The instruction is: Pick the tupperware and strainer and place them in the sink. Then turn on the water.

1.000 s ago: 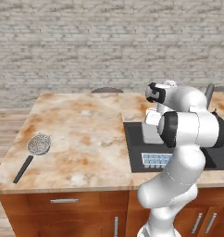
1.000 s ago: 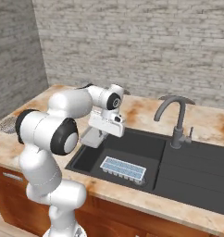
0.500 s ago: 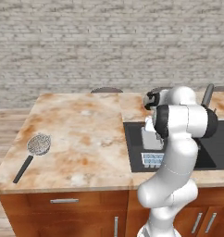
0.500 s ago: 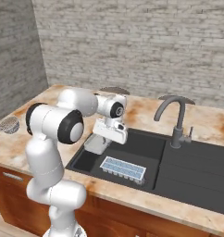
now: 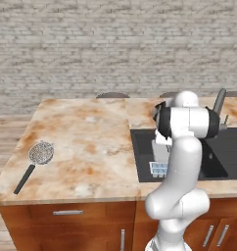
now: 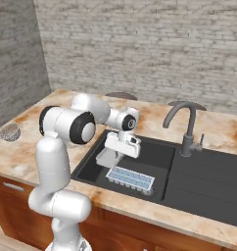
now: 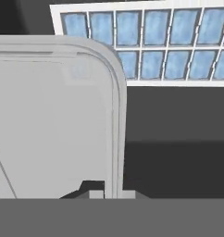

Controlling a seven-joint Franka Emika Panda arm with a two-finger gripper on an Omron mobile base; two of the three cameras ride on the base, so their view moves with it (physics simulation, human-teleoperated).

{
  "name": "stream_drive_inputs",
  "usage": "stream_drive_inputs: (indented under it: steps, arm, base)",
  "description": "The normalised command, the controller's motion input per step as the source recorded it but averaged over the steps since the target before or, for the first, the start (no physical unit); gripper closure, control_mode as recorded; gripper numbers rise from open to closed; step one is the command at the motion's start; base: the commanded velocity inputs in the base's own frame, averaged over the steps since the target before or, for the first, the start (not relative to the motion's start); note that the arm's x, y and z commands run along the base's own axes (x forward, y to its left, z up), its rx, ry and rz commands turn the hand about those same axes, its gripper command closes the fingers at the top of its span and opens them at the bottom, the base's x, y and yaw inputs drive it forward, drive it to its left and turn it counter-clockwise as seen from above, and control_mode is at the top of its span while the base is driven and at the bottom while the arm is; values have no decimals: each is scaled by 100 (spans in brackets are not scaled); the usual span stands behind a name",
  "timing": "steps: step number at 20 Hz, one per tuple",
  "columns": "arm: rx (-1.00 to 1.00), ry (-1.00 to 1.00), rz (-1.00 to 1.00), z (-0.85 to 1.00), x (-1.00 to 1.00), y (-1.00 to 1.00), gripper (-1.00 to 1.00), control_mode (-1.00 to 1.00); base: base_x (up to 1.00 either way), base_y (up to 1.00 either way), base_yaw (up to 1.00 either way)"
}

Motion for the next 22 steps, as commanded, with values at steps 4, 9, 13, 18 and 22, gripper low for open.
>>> stream_drive_inputs:
  steps: [4, 9, 13, 18, 22]
  arm:
    - [0, 12, 0, -54, 25, -17, 100, -100]
    - [0, 12, 0, -55, 24, -6, 100, -100]
    - [0, 5, 0, -29, 36, 0, 100, -100]
    - [0, 2, 0, -35, 46, 0, 100, -100]
    - [0, 3, 0, -48, 41, 0, 100, -100]
  base:
    - [0, 0, 0]
    - [0, 0, 0]
    - [0, 0, 0]
    - [0, 0, 0]
    - [0, 0, 0]
